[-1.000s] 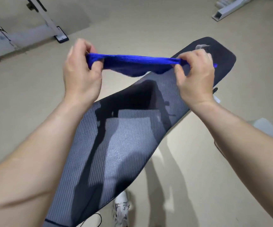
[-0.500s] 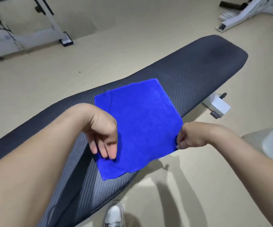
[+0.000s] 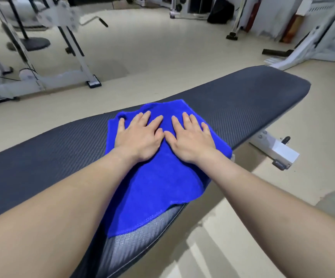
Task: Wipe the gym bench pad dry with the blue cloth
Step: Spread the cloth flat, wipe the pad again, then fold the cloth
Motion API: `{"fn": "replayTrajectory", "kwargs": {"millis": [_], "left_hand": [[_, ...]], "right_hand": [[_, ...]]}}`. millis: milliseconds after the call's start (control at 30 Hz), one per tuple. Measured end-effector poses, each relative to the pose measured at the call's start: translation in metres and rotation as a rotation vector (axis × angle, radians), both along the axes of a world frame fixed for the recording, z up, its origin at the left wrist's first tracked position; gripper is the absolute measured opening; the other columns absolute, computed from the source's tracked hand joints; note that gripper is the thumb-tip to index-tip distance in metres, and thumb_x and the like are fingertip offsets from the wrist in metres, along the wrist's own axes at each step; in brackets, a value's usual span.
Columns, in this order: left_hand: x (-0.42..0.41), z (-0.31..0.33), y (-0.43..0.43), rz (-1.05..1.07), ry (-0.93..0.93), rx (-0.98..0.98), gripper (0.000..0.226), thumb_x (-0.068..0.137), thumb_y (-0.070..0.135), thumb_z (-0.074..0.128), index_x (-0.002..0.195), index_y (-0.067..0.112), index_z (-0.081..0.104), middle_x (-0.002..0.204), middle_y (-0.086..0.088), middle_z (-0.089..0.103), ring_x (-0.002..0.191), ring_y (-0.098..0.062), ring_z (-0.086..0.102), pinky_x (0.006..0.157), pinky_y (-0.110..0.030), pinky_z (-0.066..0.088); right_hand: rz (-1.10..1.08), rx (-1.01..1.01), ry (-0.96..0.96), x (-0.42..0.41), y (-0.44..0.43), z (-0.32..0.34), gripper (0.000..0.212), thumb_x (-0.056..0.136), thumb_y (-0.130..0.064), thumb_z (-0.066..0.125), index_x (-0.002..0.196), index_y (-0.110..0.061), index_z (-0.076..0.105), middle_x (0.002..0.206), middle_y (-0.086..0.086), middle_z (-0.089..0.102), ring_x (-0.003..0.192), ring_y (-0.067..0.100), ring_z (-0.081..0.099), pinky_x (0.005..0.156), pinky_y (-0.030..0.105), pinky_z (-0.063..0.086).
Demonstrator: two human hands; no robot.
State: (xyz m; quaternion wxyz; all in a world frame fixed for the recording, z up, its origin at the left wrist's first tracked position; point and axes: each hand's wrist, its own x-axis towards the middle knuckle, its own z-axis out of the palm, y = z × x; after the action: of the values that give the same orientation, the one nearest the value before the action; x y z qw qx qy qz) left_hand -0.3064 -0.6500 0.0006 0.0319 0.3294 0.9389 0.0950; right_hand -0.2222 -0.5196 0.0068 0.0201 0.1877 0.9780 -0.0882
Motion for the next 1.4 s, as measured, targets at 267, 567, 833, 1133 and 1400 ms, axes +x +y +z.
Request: {"fn": "replayTrajectory", "kwargs": {"millis": [267,567,833,1133,1400], "left_hand": [[-0.016,-0.001,-0.113,0.238,0.031,-0.080,0.053,0.095,0.051,0.017,0.148,0.045,0.012,0.161,0.007,0.006,0.147,-0.012,0.001,0.115,-0.052,0.001],[-0.016,-0.014,-0.257,0.354,0.100,-0.263,0.075,0.077,0.063,-0.003,0.144,0.042,0.024,0.160,0.015,0.007,0.146,-0.016,0.007,0.107,-0.064,0.015],[0.032,-0.007,-0.347,0.581,0.061,-0.230,0.055,0.094,0.050,0.014,0.146,0.035,0.027,0.160,0.005,0.011,0.146,-0.020,0.009,0.113,-0.057,0.015],[0.096,-0.007,-0.357,0.705,-0.023,-0.145,0.043,0.101,0.027,0.022,0.142,0.021,0.034,0.161,0.004,0.004,0.147,-0.020,-0.003,0.116,-0.045,0.013],[0.148,-0.007,-0.284,0.740,0.060,-0.216,0.062,0.095,0.046,0.006,0.151,0.021,0.014,0.160,-0.009,0.008,0.144,-0.037,0.006,0.113,-0.053,0.017]], "right_hand": [[0.188,-0.077,0.043,-0.036,-0.101,-0.004,0.066,0.096,-0.057,0.020,0.154,-0.028,0.008,0.163,0.009,-0.004,0.149,0.027,-0.009,0.118,0.050,-0.005],[0.560,-0.140,-0.011,-0.037,-0.217,-0.001,0.058,0.096,-0.052,0.022,0.151,-0.041,0.008,0.163,0.003,-0.006,0.148,0.030,-0.014,0.116,0.054,-0.011],[0.749,-0.130,-0.052,-0.028,-0.312,-0.002,0.062,0.096,-0.054,0.021,0.153,-0.037,0.005,0.162,0.003,-0.009,0.147,0.030,-0.017,0.115,0.054,-0.014],[0.951,-0.118,-0.024,0.003,-0.327,-0.004,0.060,0.095,-0.054,0.022,0.152,-0.039,0.009,0.163,-0.001,-0.002,0.149,0.023,-0.009,0.117,0.050,-0.008],[0.998,-0.089,-0.004,0.047,-0.246,0.001,0.060,0.094,-0.060,0.024,0.151,-0.043,0.012,0.163,-0.009,0.002,0.149,0.016,-0.004,0.119,0.046,-0.004]]}}
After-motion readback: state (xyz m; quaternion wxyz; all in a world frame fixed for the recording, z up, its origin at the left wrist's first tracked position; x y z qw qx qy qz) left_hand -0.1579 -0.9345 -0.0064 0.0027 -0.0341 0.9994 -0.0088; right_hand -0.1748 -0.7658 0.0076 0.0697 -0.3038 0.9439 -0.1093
